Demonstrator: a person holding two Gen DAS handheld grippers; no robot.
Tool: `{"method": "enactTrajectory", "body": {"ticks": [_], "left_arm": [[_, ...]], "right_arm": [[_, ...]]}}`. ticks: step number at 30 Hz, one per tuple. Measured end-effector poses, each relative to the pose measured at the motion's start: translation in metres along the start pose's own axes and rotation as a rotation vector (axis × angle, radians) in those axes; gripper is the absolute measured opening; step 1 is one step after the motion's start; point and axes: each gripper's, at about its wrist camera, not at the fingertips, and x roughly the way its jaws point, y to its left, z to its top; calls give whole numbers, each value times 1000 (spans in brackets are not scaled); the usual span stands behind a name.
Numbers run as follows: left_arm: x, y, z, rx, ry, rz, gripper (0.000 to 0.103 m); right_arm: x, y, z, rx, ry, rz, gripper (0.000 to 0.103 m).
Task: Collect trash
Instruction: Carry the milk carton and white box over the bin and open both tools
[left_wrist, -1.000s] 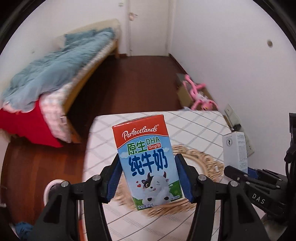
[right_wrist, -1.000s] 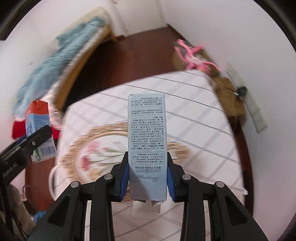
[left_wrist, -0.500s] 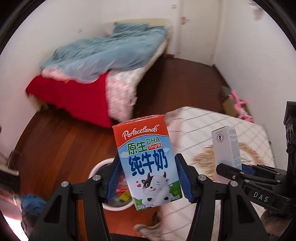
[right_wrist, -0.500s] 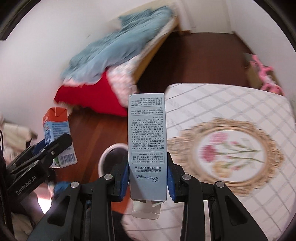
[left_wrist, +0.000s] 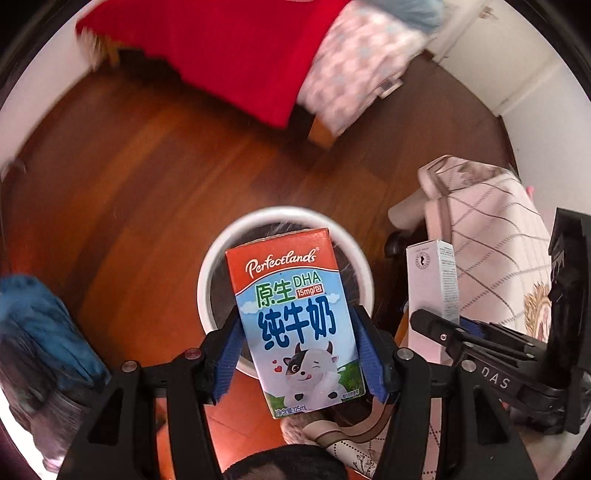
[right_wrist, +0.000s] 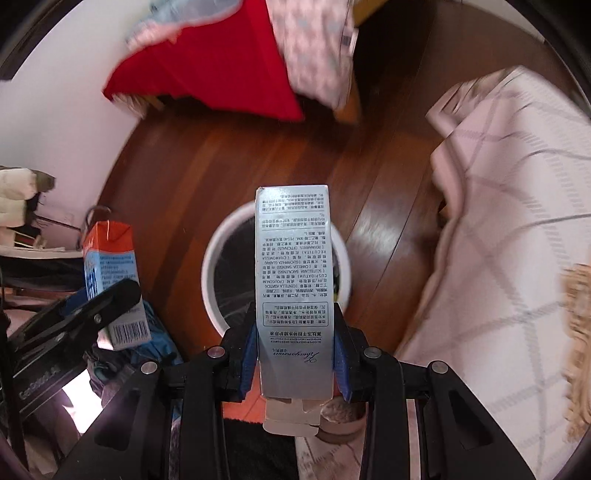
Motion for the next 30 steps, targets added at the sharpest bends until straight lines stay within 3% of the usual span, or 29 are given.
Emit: {"method": "enactTrajectory", "body": {"ticks": [3,5,7,10,12,15,18,22,30], "left_arm": [[18,15,3,-39,34,17,56],[21,22,5,-58,41,21,77],[21,27,4,-73,41,31,88],[17,34,-1,-81,37,69,95],[11,37,-5,-82,27,100,95],[1,38,-13,-71,-5,142,103],[-9,36,-22,-59,-15,171,103],[-25,29,-39,-40,-14,194,103],[-90,10,-67,-37,-87,166,103]], "right_arm": [[29,3,9,-8,45,-14,36],[47,5,15,-23,78,-16,37],[56,4,19,-22,103,-21,38],[65,6,23,-29,124,-36,61],[63,5,25,-26,118,-59,86],[55,6,22,-35,122,-94,103],[39,8,10,-66,127,-163,103],[13,11,-7,-80,114,-184,103],[-58,16,-40,-101,45,-145,103]]}}
